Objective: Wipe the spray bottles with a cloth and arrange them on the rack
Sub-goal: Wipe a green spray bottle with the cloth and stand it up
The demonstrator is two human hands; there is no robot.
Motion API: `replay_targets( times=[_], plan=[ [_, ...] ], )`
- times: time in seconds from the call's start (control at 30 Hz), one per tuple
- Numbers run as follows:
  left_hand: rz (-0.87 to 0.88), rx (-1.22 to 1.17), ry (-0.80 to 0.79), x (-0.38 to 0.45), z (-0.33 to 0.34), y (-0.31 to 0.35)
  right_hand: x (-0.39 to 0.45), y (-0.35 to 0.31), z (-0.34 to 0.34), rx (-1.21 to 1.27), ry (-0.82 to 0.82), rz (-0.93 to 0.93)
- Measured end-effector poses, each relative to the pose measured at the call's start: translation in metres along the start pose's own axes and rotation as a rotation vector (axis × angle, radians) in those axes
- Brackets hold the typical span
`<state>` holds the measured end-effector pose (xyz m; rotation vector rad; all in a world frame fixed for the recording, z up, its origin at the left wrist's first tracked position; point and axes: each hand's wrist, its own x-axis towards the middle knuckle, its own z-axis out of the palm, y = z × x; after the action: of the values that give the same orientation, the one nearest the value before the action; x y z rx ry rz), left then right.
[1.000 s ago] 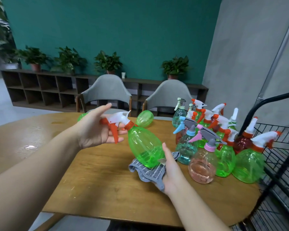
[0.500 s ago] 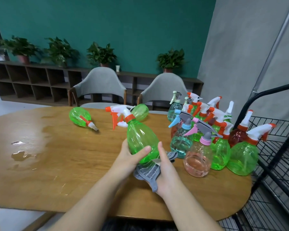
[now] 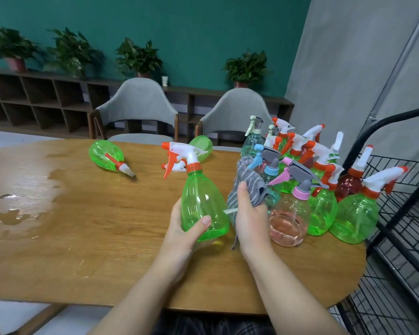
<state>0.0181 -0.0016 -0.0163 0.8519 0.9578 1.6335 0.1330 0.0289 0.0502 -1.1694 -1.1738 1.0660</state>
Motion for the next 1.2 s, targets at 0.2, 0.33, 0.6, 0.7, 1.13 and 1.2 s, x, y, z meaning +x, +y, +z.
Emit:
replay_targets(
  times=[0.2, 0.33, 0.6, 0.7, 1.13, 1.2],
  plan=[
    [-0.019, -0.084, -0.015, -0.003, -0.005, -0.020, 0.014, -0.004, 0.024, -0.280, -0.408, -0.287],
    [0.005, -0.082, -0.035, 0.002, -0.011, -0.025, 0.019, 0.014, 0.027, -0.707, -0.553, -0.491],
    [-0.088, -0.270, -0.022, 0.000, -0.005, -0.019, 0.007, 0.037, 0.022, -0.633, -0.491, -0.642],
    [-0.062, -0.242, -0.057, -0.001, -0.007, -0.019, 0.002, 0.043, 0.016, -0.543, -0.524, -0.686],
    [-0.050, -0.242, 0.049, 0.004, -0.012, -0.023, -0.007, 0.023, -0.002, 0.597, -0.252, 0.073],
    [-0.060, -0.243, 0.082, 0.004, -0.014, -0.025, 0.006, 0.011, -0.006, 0.841, -0.017, 0.312]
  ],
)
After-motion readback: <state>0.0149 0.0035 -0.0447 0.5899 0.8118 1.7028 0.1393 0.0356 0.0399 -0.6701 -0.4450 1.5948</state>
